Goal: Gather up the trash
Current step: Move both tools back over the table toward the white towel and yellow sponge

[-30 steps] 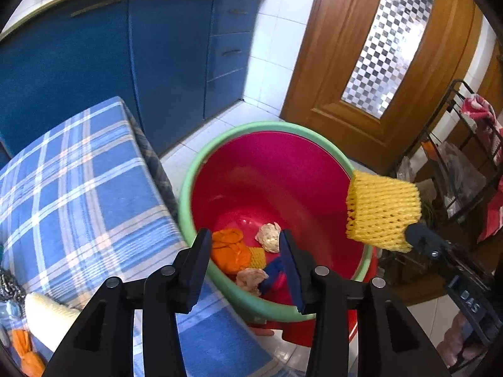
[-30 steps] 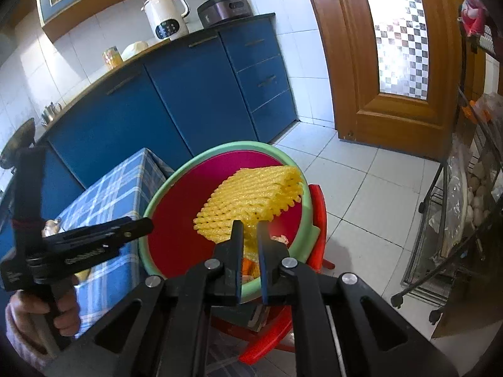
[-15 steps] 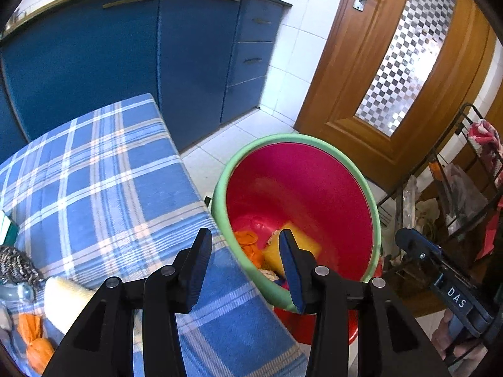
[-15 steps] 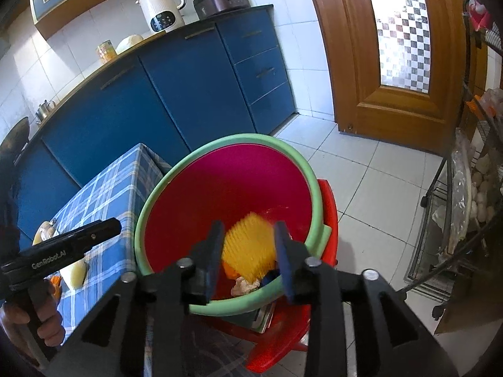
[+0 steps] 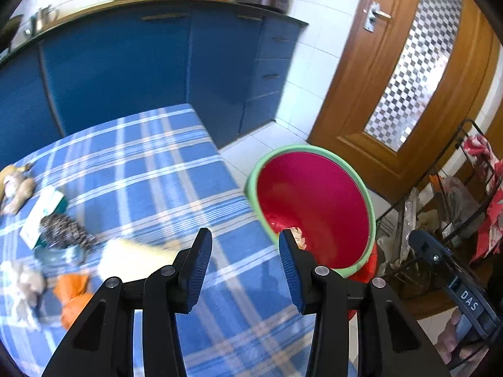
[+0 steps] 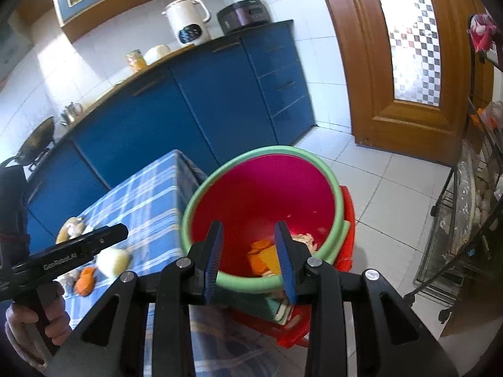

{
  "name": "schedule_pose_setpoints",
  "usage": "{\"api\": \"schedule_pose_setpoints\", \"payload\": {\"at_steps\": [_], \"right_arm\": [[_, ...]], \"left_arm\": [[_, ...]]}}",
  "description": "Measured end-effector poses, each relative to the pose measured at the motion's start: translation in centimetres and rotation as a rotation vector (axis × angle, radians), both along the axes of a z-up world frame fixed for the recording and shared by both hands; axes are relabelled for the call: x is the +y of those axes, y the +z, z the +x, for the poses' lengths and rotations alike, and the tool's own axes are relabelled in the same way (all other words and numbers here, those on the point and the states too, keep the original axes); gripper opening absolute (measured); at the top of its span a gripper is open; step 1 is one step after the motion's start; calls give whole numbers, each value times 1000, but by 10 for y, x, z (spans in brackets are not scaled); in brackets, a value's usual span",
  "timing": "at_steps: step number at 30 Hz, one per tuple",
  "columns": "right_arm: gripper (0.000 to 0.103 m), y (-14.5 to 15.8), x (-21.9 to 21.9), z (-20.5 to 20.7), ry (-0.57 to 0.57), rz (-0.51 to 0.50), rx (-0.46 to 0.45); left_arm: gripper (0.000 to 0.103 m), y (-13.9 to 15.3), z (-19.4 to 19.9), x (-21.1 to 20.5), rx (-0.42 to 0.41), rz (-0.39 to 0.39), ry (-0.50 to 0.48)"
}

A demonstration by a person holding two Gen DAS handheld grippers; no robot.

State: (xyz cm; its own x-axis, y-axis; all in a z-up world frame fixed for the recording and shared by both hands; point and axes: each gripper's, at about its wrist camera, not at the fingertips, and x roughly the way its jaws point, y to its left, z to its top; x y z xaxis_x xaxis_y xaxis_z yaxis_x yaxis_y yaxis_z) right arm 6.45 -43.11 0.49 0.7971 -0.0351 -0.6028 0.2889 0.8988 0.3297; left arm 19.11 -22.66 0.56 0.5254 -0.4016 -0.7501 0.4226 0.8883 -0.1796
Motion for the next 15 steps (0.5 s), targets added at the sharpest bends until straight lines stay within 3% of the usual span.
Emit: {"api": "schedule_pose_setpoints", "payload": {"at_steps": [15], "right_arm": [[38, 28, 58, -24, 96, -6, -63]], "left_arm": [[46, 32, -35, 90, -68, 21, 183]]}}
